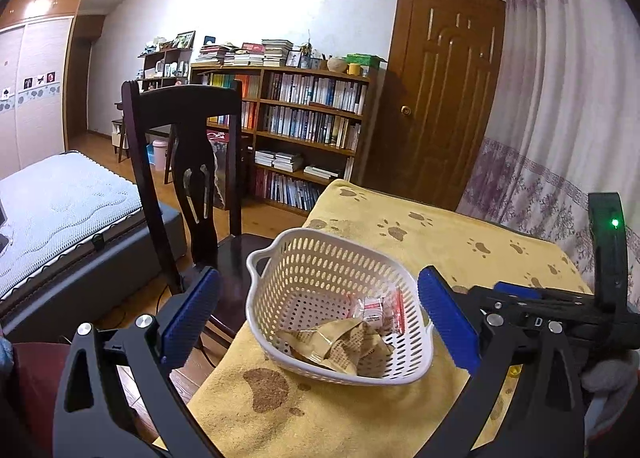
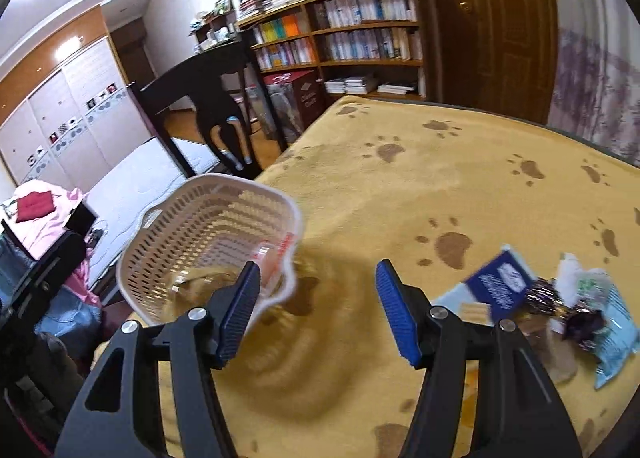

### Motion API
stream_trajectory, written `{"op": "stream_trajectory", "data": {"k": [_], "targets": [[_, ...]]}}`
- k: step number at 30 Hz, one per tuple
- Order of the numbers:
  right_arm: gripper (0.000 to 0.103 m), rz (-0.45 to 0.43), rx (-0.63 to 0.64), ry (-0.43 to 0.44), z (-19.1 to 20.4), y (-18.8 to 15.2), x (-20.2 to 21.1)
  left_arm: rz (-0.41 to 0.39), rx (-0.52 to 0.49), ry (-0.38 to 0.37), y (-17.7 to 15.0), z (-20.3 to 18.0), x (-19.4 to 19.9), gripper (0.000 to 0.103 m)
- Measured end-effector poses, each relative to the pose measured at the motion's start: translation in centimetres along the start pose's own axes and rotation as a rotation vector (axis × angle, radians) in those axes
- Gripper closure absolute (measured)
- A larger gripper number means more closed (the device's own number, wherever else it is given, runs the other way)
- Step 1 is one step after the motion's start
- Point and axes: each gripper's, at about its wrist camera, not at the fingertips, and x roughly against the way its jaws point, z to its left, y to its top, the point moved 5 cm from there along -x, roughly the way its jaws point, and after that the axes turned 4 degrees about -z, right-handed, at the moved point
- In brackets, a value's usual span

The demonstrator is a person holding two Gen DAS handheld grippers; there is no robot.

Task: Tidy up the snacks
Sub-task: 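Reach the right gripper to the light-blue chip bag and grasp it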

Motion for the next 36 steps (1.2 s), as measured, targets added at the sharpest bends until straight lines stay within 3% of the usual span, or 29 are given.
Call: {"op": "stream_trajectory", "data": {"k": [17, 26, 30, 36], "targets": [[0.038, -0.070, -0.139, -0.188, -11.6, -1.2, 5.0, 0.018, -0.057, -0.028, -0.5, -2.6, 0.4, 0.003], [0.037, -0.106, -0.249, -0.340, -21.0, -1.4, 8.3, 0.030, -0.103, -0.050, -1.0, -4.6, 0.3, 0.003], [0.037, -0.090, -0.287, -0.374, -24.4, -1.9, 8.3, 0.037, -0.124, -0.057, -1.3, -5.5, 0.2, 0.003], [0.036, -0.029, -0.338, -0.339, -27.6, -3.3, 6.2, 0.051, -0.149, -0.064, -1.8, -6.3, -0.1, 0.003]]}}
